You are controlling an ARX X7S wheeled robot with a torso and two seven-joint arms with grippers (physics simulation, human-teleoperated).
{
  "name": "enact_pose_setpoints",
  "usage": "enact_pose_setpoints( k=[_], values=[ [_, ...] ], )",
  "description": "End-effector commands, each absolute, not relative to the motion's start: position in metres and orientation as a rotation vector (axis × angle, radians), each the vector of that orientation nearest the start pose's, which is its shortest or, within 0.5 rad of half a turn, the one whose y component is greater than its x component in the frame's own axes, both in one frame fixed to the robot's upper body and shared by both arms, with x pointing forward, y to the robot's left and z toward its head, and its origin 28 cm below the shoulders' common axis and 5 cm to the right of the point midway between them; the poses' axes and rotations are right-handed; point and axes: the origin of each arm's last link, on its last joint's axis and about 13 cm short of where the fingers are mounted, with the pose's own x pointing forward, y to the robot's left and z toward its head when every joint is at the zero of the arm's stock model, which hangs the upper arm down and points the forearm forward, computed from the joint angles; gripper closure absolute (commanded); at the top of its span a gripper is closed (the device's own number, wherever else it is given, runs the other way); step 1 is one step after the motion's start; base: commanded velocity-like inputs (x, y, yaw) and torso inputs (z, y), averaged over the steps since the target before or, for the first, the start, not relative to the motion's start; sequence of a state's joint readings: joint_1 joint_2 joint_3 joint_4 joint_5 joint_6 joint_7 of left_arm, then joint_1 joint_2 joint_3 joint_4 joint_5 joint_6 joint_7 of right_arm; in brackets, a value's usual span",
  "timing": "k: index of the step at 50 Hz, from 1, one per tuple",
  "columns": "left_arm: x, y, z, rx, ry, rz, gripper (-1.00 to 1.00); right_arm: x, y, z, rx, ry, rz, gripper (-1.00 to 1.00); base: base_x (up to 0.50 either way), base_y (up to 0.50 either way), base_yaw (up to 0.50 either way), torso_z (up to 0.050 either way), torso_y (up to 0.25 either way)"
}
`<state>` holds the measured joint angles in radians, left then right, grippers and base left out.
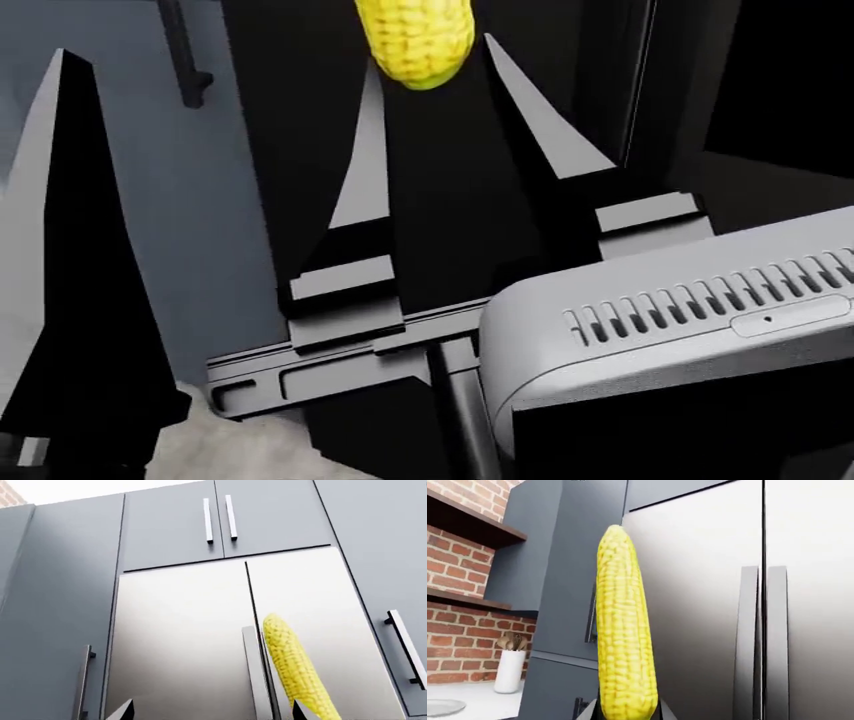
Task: Pick the corn from the oven and place it on the plate on the counter.
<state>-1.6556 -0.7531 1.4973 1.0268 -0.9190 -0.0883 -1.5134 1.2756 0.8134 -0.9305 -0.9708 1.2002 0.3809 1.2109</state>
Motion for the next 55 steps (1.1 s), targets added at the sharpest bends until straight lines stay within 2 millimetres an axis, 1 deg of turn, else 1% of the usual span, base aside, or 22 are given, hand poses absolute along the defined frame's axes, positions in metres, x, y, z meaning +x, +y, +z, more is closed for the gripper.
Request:
enact_pose_setpoints(
  k=[1,22,55],
  values=[
    [0.1433,0.1531,0.2795,-0.021,-0.804,-0.269,-1.0,0.165,-0.0651,0.2822,-0.042,-0.578,0.248,1.0,0.07,0.03,0.5,0.0,0.0],
    [0.142,0.1541,0.2824,-0.016,-0.816,-0.264,-1.0,0.1637,-0.0648,0.2862,-0.044,-0.59,0.251,1.0,0.07,0.03,0.5,0.0,0.0],
    [0.1417,0.1541,0.2845,-0.01,-0.821,-0.263,-1.0,0.1639,-0.0658,0.2852,-0.045,-0.588,0.242,1.0,0.08,0.05,0.5,0.0,0.0]
  ],
)
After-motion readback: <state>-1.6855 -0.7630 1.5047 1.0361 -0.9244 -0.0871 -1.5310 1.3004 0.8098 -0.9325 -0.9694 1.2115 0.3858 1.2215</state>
